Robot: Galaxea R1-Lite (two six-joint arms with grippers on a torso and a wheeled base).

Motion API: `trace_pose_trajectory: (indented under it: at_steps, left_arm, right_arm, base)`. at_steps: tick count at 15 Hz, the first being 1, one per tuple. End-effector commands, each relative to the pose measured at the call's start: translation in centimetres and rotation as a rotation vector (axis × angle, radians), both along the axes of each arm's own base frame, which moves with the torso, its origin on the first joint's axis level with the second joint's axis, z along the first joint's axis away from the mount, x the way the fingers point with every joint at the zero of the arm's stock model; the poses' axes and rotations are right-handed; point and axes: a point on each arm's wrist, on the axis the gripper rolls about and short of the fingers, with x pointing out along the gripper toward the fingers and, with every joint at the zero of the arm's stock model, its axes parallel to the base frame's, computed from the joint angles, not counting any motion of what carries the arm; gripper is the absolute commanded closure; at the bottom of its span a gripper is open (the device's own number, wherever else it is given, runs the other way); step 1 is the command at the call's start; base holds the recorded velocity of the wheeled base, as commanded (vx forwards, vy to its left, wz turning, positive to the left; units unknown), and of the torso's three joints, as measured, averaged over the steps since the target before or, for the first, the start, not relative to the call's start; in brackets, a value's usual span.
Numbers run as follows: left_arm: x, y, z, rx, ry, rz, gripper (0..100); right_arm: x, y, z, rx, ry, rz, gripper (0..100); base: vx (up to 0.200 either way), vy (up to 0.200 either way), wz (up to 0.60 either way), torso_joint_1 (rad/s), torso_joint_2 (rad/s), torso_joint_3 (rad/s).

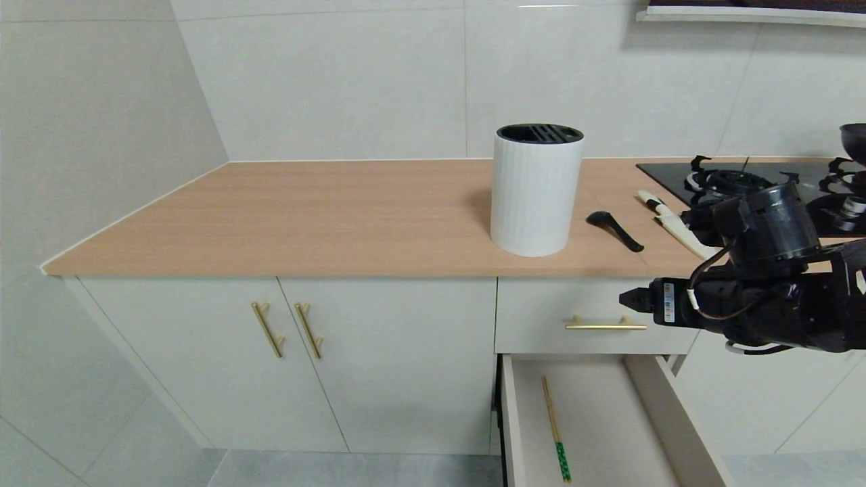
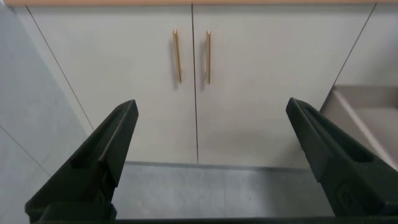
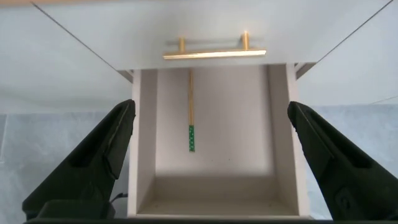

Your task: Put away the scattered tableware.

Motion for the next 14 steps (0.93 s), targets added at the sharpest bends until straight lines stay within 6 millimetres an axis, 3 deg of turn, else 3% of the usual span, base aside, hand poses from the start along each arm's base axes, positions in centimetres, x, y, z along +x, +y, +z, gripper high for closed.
trace_pose_trajectory:
  at_steps: [1,4,8,12,14]
  left_arm:
    - [0.0,0.0,0.0,0.000,0.001,0.000,0]
    - [0.0,0.0,0.0,0.000,0.001,0.000,0]
    - [0.0,0.0,0.0,0.000,0.001,0.000,0]
    - [0.0,0.0,0.0,0.000,0.001,0.000,0]
    - [0.0,0.0,0.0,0.000,0.001,0.000,0]
  right_arm:
    - [0.2,0.1,-0.2,-0.003,0.007,0.000,0]
    - [0.4,0.1,-0.5,-0.008,0.017,-0.002,0]
    - [1.0,-0.8,-0.1,-0.025,-0.003,-0.023,0]
    - [5.6,-4.0,1.6,-0.060,-0.166,-0.031,0]
    - [6.5,-4.2,3.0,-0.056,-0.215,0.014,0]
  base:
    - [0.000,0.000,0.00,0.222,-0.50,-0.286]
    - [0.000,0.000,0.00,0.196,-0.44,-0.248]
    - [0.000,0.000,0.00,0.045,-0.10,-0.053]
    - [0.000,0.000,0.00,0.000,0.00,0.000]
    - [0.000,0.000,0.00,0.000,0.00,0.000]
